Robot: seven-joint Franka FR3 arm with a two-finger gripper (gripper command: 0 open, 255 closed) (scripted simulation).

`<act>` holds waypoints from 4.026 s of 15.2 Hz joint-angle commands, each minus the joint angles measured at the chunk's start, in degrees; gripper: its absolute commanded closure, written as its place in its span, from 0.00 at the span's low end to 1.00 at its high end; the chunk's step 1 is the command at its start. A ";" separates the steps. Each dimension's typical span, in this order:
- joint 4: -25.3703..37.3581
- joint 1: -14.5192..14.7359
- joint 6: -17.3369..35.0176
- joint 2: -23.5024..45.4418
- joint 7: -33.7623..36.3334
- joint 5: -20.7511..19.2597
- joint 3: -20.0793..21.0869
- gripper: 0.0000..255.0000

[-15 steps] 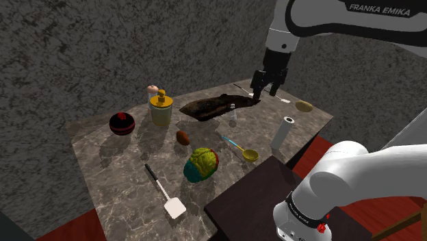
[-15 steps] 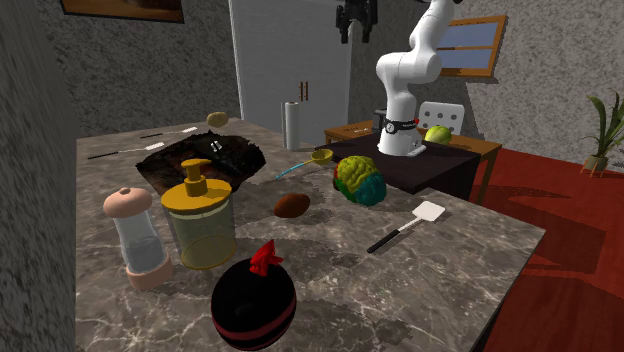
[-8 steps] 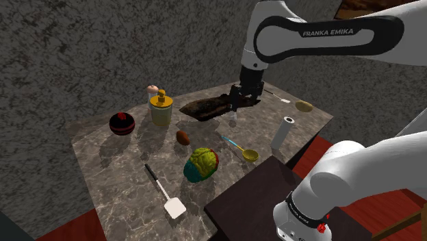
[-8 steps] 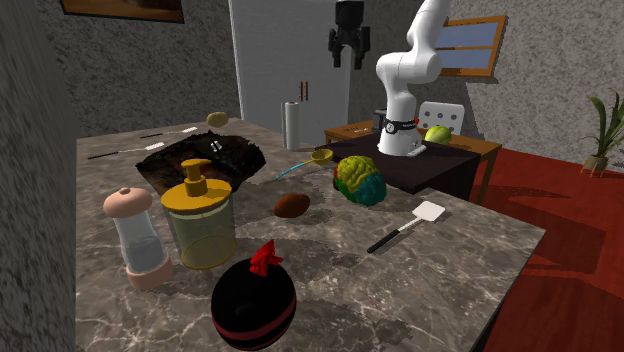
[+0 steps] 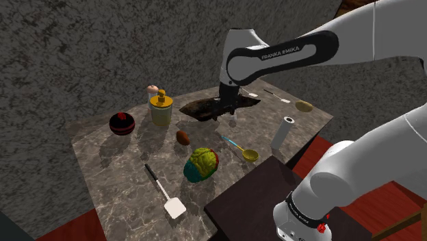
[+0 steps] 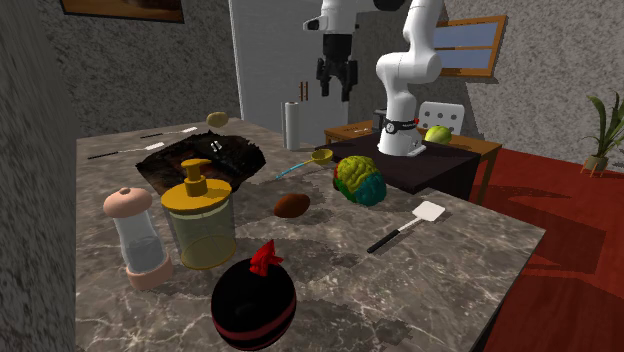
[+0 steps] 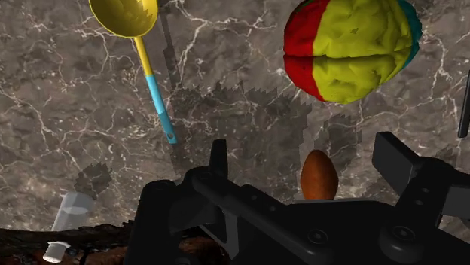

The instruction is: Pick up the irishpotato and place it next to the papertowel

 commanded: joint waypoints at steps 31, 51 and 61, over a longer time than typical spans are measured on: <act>28.24 4.78 28.40 54.28 16.13 -15.20 -1.28 0.00; 27.66 4.37 26.40 51.69 15.53 -14.56 -0.70 1.00; 27.07 3.46 21.01 45.66 13.96 -12.81 0.61 1.00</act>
